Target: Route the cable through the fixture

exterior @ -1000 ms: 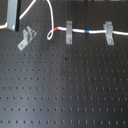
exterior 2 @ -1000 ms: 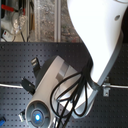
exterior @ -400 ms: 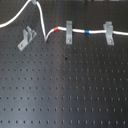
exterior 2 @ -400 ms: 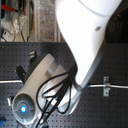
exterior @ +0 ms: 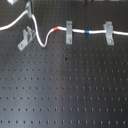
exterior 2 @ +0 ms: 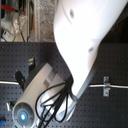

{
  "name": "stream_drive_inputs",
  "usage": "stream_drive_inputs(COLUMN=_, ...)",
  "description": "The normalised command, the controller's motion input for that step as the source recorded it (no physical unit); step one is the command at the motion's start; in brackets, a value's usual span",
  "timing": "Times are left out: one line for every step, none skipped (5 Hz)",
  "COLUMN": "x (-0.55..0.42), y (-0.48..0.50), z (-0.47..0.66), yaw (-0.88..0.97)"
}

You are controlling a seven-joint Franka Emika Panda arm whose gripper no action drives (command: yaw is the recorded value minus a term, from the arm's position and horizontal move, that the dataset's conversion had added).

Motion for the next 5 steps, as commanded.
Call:
stream_drive_inputs(x=-0.143, y=0.246, z=0.11, yaw=-0.21)
stream_drive_inputs(x=-0.240, y=-0.007, z=0.00, yaw=-0.04)
stream_drive_inputs(x=-0.202, y=0.110, z=0.10, yaw=0.00)
stream_drive_inputs(x=-0.221, y=0.126, z=0.23, yaw=0.01)
stream_drive_inputs(x=-0.206, y=0.134, z=0.24, yaw=0.03)
